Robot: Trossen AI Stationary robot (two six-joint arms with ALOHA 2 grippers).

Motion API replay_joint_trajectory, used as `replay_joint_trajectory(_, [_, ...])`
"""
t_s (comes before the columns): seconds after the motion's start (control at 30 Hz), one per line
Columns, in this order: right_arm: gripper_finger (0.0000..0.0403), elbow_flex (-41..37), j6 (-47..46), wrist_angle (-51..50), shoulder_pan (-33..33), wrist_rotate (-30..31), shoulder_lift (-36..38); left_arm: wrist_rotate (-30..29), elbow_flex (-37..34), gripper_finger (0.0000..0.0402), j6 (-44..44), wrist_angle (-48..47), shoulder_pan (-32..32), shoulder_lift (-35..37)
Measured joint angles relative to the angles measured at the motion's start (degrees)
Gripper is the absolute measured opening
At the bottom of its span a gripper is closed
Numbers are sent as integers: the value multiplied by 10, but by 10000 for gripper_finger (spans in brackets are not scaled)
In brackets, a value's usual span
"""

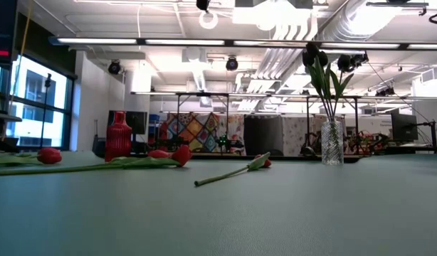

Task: Sort flowers into vase by color
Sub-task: Put the orange tulip into the green vase

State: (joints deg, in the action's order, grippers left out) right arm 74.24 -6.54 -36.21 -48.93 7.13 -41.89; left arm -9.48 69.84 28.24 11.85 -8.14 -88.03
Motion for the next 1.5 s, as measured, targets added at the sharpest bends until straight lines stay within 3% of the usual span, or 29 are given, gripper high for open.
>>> replay_joint_trajectory(0.13, [0,0,-30,-57,0,-41,24,-83,0,84,16,8,-18,0])
replay_joint_trajectory(0.43, [0,0,69,-85,0,-140,103,-221,0,84,17,53,-37,-13])
replay_joint_trajectory(0.6, [0,-20,112,-96,0,-200,121,-232,0,84,71,47,-37,-50])
replay_joint_trajectory(0.77, [0,-74,84,-16,0,-277,123,-233,0,84,142,86,-40,-102])
replay_joint_trajectory(1.0, [0,-148,94,119,0,-271,123,-241,0,84,146,214,-39,-165])
replay_joint_trajectory(1.5, [0,-258,50,277,0,-270,115,-227,0,84,121,219,-39,-167])
